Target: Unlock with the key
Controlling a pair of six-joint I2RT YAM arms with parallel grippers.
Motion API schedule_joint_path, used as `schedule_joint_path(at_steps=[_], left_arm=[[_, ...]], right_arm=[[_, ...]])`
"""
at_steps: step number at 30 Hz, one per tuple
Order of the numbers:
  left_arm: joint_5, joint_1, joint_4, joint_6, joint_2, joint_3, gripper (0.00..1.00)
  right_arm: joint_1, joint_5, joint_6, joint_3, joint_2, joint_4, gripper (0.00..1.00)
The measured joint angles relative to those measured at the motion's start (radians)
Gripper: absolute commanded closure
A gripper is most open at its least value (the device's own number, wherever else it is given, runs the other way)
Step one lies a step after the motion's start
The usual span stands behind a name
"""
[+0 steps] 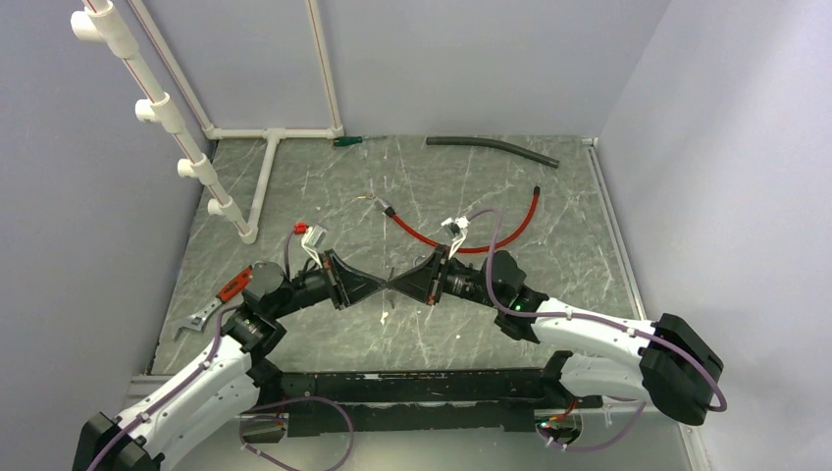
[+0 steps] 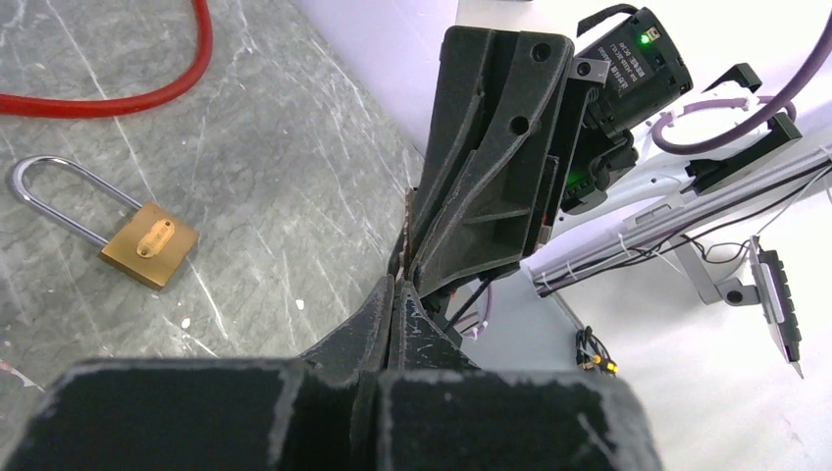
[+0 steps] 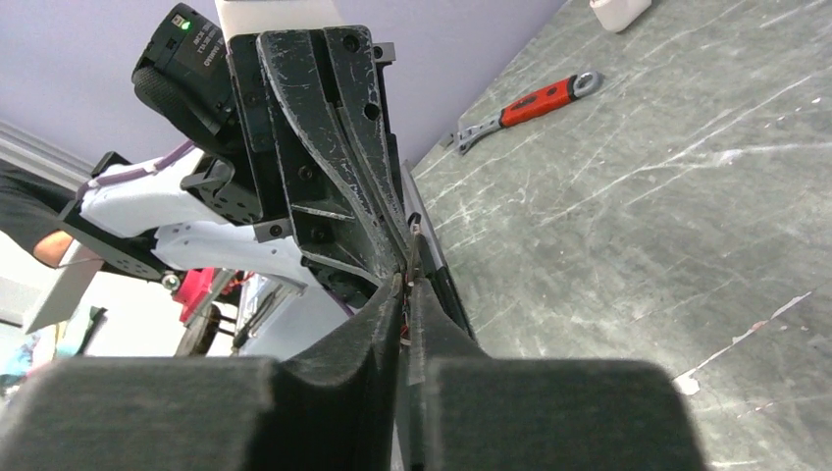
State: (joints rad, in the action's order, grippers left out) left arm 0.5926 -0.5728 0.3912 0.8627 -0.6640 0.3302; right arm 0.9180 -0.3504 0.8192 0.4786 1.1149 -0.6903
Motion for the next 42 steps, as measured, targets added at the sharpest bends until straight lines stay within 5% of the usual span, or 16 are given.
schedule_joint_path(at_steps=[5,11,19,28,42], left_arm=[[-0.015,0.000,0.009,0.001,0.014,-0.013,1.00],[-0.023,0.001,-0.010,-0.010,0.019,-0.015,0.56],[-0.033,-0.001,-0.129,-0.039,0.103,-0.007,0.43],[0.004,-0.001,-0.215,-0.091,0.140,0.094,0.55],[0.155,-0.002,-0.035,-0.056,-0.028,0.084,0.70]], right_arm=[[0.001,-0.001,0.000,0.005,0.006,-0.002,1.00],[0.004,-0.003,-0.011,0.009,0.000,0.009,1.00],[0.013,0.008,-0.080,0.051,-0.063,0.171,1.00],[0.013,-0.137,-0.164,0.093,-0.075,0.316,1.00],[0.014,-0.228,-0.203,0.150,-0.055,0.384,1.00]])
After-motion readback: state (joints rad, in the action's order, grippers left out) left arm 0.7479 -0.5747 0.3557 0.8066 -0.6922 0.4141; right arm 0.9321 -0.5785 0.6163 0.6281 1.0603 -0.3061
